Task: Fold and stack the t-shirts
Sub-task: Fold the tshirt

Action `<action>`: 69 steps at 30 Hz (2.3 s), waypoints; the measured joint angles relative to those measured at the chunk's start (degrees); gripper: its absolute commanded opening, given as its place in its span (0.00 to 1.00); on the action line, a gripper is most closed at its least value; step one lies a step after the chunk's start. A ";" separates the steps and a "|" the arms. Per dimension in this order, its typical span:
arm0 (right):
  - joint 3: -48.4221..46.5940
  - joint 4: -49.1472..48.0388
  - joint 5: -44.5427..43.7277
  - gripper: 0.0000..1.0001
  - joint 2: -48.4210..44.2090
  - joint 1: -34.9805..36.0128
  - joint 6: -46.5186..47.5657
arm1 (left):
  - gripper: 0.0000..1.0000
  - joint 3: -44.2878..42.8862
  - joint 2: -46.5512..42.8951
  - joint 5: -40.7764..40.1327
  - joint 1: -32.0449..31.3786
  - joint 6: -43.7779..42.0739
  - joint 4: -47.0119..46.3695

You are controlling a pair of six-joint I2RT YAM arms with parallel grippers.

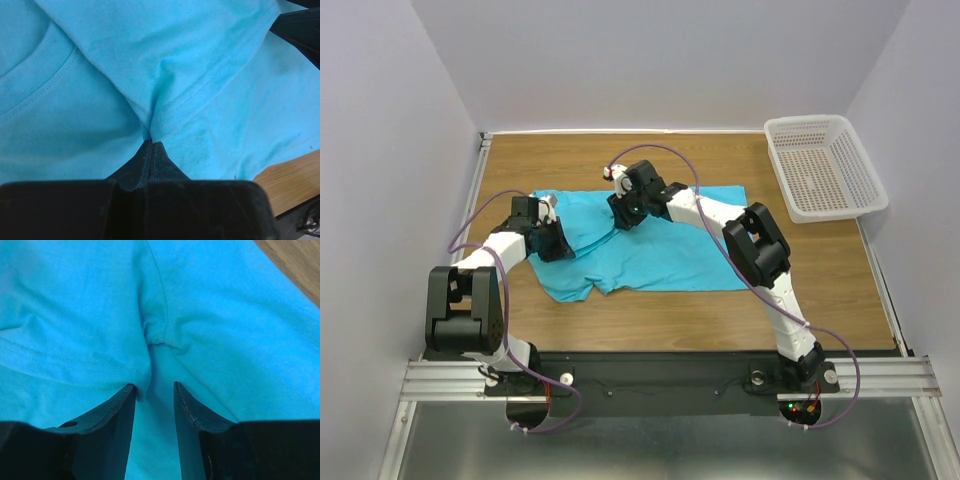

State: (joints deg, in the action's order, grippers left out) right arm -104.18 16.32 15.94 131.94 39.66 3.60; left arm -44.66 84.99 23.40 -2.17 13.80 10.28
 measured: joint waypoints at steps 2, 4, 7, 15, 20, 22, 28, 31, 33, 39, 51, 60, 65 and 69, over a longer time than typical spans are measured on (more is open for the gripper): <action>0.00 -0.02 0.00 0.42 0.00 -0.24 -0.02 | 0.00 0.02 -0.04 -0.57 0.00 0.50 0.22; 0.00 0.00 0.00 0.42 0.00 -0.26 -0.02 | 0.00 0.02 -0.04 -1.86 0.00 1.22 0.50; 0.00 -0.02 0.02 0.43 0.00 -0.33 0.00 | 0.04 0.02 -0.04 -3.08 0.00 1.77 1.03; 2.43 0.37 3.48 0.51 -2.84 -2.01 0.98 | 0.52 -0.42 -8.76 -4.94 0.11 2.16 4.13; 4.92 0.79 8.04 0.51 -8.70 -5.55 2.45 | 0.71 -2.47 -20.24 -6.01 2.29 1.95 3.17; 5.90 0.81 9.84 0.52 -11.08 -7.37 2.91 | 0.72 -2.71 -21.81 -6.19 4.24 2.16 1.49; 10.19 0.02 13.25 0.52 -15.87 -12.76 4.15 | 0.61 -2.71 -12.52 -2.29 12.81 6.01 -9.92; 12.63 0.13 14.88 0.52 -17.11 -16.17 4.42 | 0.57 -3.21 -2.82 0.09 15.34 8.96 -17.44; 14.47 0.17 15.93 0.52 -17.92 -18.51 4.59 | 0.56 -5.18 3.43 1.09 15.72 9.88 -19.58; 19.21 0.37 17.81 0.52 -20.15 -26.14 4.83 | 0.51 -15.98 17.88 3.08 15.67 10.51 -22.49; 19.91 0.35 19.93 0.51 -20.28 -30.80 5.25 | 0.47 -27.67 29.24 2.99 15.67 6.34 -20.44; 20.06 0.22 19.91 0.51 -20.28 -32.02 5.25 | 0.46 -30.73 32.46 3.82 15.37 5.55 -18.14; 22.08 0.22 19.85 0.51 -20.50 -32.39 5.44 | 0.41 -33.48 34.45 3.78 15.28 5.11 -17.68; 23.04 0.48 18.73 0.50 -20.57 -32.59 5.70 | 0.34 -33.97 35.67 4.04 15.02 4.98 -16.90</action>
State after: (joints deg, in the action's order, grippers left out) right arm -81.14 16.80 34.68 111.37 7.07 9.30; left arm -78.63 120.66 27.44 12.84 18.79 -6.61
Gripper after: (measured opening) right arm 0.514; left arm 0.392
